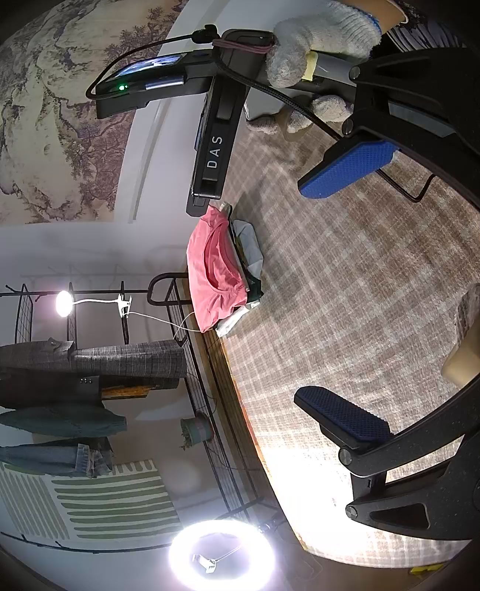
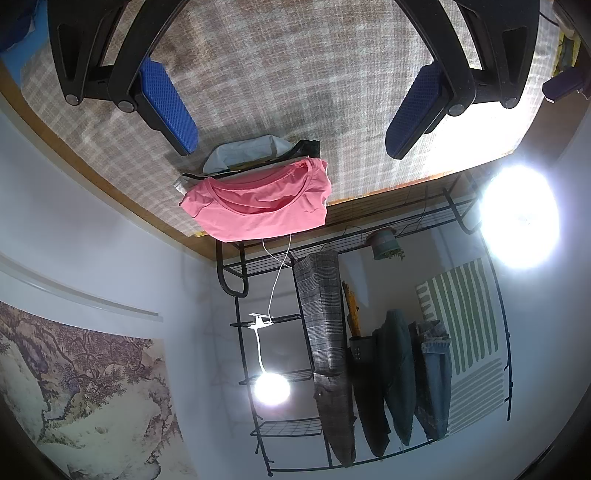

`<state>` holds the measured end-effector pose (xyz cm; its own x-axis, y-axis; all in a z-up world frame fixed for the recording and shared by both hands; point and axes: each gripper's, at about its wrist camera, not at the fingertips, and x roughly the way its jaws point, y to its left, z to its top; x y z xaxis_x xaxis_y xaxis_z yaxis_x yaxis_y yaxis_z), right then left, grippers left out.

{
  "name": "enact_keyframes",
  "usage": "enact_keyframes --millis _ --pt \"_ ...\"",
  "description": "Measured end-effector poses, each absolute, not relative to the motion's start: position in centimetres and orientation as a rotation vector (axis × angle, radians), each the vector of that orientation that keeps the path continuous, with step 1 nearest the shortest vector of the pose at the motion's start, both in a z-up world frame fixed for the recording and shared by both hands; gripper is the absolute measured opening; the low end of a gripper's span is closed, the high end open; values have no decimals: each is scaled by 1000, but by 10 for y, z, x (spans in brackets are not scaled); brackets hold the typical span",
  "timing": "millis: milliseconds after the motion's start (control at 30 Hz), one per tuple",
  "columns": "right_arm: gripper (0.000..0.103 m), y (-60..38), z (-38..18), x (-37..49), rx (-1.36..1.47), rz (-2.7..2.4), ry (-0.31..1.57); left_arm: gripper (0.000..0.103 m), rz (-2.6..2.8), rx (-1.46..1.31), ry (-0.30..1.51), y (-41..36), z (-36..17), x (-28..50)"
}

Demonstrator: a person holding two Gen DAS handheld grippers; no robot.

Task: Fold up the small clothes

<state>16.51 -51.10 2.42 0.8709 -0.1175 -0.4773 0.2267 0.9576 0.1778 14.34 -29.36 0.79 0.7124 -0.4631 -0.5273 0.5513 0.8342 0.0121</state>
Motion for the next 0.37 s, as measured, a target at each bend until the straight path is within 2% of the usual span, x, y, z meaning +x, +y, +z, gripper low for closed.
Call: enact_keyframes --millis 367 --pt "103 -512 24 168 230 -178 482 103 -554 163 529 -290 12 147"
